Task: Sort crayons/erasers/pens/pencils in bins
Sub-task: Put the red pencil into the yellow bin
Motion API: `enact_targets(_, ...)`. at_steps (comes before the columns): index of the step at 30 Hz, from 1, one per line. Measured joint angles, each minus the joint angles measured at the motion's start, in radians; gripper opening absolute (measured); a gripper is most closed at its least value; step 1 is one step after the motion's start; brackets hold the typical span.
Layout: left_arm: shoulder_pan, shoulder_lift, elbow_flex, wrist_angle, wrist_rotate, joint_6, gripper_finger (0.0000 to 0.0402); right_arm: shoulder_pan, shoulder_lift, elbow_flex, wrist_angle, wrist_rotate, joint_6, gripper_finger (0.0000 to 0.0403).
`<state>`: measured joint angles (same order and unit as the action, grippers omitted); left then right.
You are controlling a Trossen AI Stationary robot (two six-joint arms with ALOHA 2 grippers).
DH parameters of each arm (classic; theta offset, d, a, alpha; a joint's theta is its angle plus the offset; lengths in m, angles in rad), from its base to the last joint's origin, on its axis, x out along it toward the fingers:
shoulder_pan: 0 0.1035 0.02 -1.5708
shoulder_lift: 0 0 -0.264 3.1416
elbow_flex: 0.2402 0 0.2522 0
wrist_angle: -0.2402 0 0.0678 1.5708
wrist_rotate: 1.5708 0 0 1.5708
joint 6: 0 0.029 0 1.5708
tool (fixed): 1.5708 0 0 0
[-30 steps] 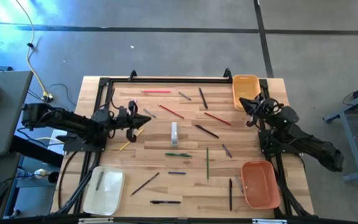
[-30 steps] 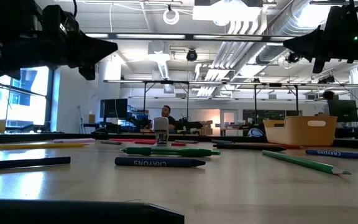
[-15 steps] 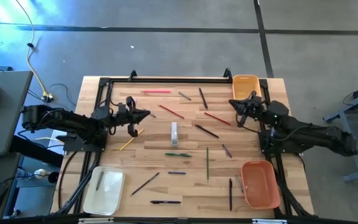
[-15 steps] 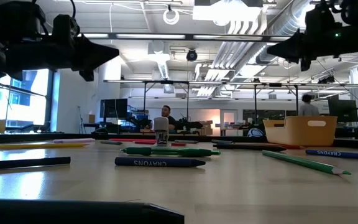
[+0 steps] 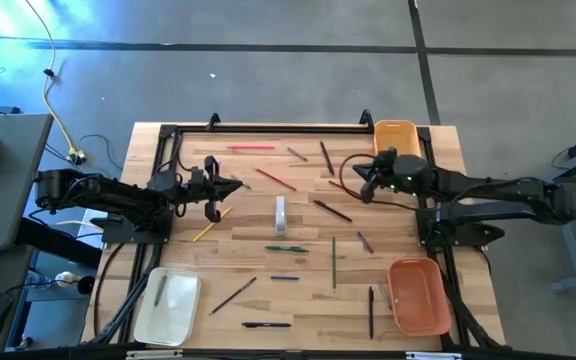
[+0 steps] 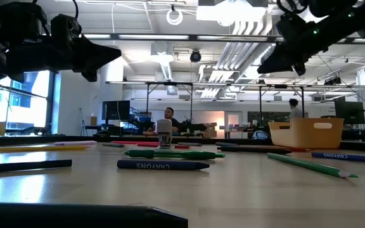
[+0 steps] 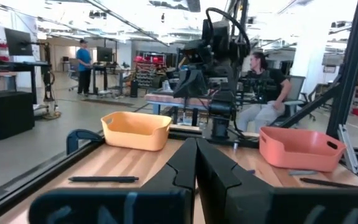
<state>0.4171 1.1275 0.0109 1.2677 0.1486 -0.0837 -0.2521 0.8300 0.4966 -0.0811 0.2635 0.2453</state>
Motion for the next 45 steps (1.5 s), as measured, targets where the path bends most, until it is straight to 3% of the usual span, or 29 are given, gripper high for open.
enact_targets(10,0.0,0.0,0.0,-0.023,0.0,-0.001,0.0,0.023,0.202,0.188,-0.229,0.015,0.101,0.001)
enact_targets(17,0.0,0.0,0.0,-0.023,-0.002,-0.001,0.0,0.024,0.317,0.268,-0.366,0.008,0.169,0.0081)
enact_targets(23,0.0,0.0,0.0,-0.047,-0.003,0.001,0.0,0.024,0.424,0.293,-0.438,-0.062,0.201,0.0128)
enact_targets(35,0.0,0.0,0.0,-0.046,-0.003,0.001,0.0,-0.006,0.663,0.293,-0.522,-0.081,0.139,0.0133)
enact_targets(45,0.0,0.0,0.0,-0.045,-0.003,0.001,0.0,-0.084,0.786,0.299,-0.524,-0.105,0.086,0.0133)
